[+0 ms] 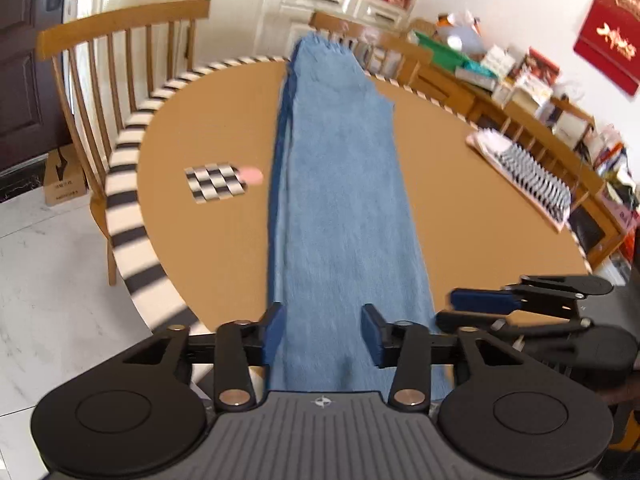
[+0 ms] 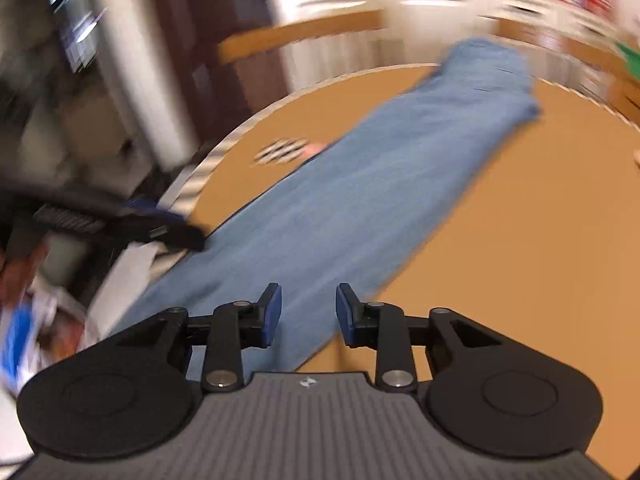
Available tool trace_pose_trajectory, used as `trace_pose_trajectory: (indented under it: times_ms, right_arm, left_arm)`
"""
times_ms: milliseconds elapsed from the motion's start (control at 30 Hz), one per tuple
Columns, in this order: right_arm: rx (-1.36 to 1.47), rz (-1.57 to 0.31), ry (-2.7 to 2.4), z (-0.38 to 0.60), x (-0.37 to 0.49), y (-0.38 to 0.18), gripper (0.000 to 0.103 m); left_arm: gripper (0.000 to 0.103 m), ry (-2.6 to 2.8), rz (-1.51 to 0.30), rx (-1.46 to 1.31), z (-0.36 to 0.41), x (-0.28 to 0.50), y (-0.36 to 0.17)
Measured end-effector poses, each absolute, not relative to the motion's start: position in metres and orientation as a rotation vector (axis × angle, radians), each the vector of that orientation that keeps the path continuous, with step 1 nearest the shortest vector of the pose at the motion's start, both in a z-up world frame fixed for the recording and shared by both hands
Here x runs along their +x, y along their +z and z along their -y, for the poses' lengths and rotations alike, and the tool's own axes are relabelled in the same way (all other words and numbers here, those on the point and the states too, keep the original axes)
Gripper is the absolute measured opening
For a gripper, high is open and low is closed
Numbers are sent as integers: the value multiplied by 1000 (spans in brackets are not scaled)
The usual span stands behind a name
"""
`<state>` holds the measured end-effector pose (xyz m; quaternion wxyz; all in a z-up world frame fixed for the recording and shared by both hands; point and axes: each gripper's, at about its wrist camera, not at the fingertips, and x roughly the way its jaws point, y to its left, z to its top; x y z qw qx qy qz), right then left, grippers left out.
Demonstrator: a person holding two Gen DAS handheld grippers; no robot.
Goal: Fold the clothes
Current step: 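Grasp the jeans leg ends with both tools and lift them toward the waistband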
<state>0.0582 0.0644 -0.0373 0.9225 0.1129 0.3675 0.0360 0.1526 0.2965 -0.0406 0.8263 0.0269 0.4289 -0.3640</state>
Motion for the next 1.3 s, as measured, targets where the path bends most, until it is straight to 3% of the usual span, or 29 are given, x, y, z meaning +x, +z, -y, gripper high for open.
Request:
trace_pose_trajectory:
  times_ms: [367, 833, 1033, 1100, 1200, 1267, 1300]
  right_arm:
    - [894, -736, -60, -2, 100, -80, 29]
    - [1111, -758, -79, -58, 43, -93, 31]
    - [1237, -763, -41, -69, 35, -99, 41]
    - [1256, -758, -35, -70, 41, -101, 39]
    - [1266, -742, -61, -71, 52, -106, 25]
    - [1294, -738, -76, -70, 52, -110, 19]
    - [1310, -738, -84, -70, 50, -111, 19]
  left_arm:
    - [50, -889, -1178, -254, -304, 220, -78]
    - [51, -1192, -1320, -191, -327, 233, -98]
    - [51, -1242, -1362, -173, -327, 231, -103]
    - [50, -1252, -1370, -169, -325, 230, -104]
    - [48, -1252, -1359, -159, -316, 227, -104]
    - [42, -1245, -1327, -120, -312, 222, -102]
    - [30, -1236, -1313, -87, -310, 219, -100]
